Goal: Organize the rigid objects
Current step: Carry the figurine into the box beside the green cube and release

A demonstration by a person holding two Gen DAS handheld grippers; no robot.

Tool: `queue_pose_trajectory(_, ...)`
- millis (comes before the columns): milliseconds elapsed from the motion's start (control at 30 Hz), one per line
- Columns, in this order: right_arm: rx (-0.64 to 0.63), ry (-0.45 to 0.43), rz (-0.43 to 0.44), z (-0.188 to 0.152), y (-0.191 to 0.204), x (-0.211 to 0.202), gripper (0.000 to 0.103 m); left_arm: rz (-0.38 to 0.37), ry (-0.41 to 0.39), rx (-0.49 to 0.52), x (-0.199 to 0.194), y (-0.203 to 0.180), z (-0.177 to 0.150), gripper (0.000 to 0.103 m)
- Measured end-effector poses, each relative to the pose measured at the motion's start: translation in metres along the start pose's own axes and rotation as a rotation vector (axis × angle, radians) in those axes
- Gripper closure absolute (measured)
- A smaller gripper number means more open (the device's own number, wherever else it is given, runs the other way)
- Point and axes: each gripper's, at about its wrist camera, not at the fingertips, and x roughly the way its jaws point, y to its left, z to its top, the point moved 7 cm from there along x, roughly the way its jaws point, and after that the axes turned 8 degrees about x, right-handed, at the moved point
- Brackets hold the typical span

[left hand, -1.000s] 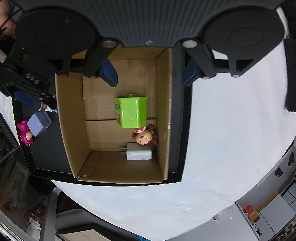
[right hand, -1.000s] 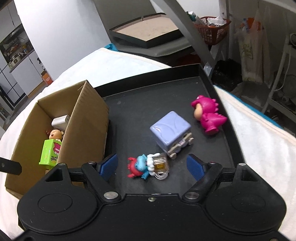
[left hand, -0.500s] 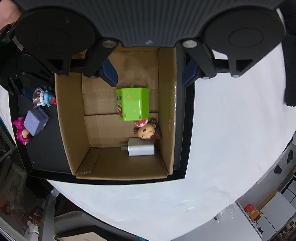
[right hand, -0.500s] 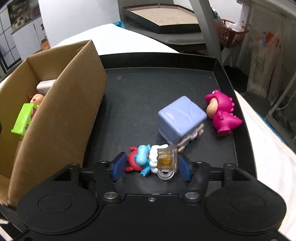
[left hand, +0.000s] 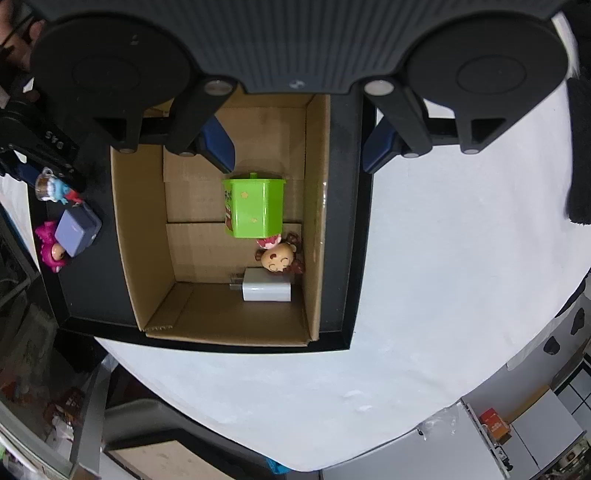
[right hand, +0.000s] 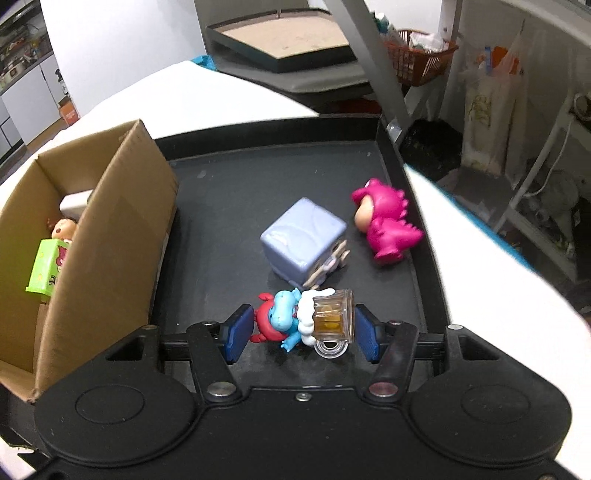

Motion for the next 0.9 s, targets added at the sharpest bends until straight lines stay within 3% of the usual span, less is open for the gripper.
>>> queue_pose_trajectory(367,-0.020,-0.077,-0.017,0.028,0.002,-0.034,0.046,-0.043,-0.038,-0.042,-0.007,0.010,-0.004,0.028)
queue_pose_trajectory(900,-0.099,-0.172,0.000,0.055,0.048,-0.067,0.046,-0.092,-0.074,-0.098,0.000,0.034,-0.008,0.028)
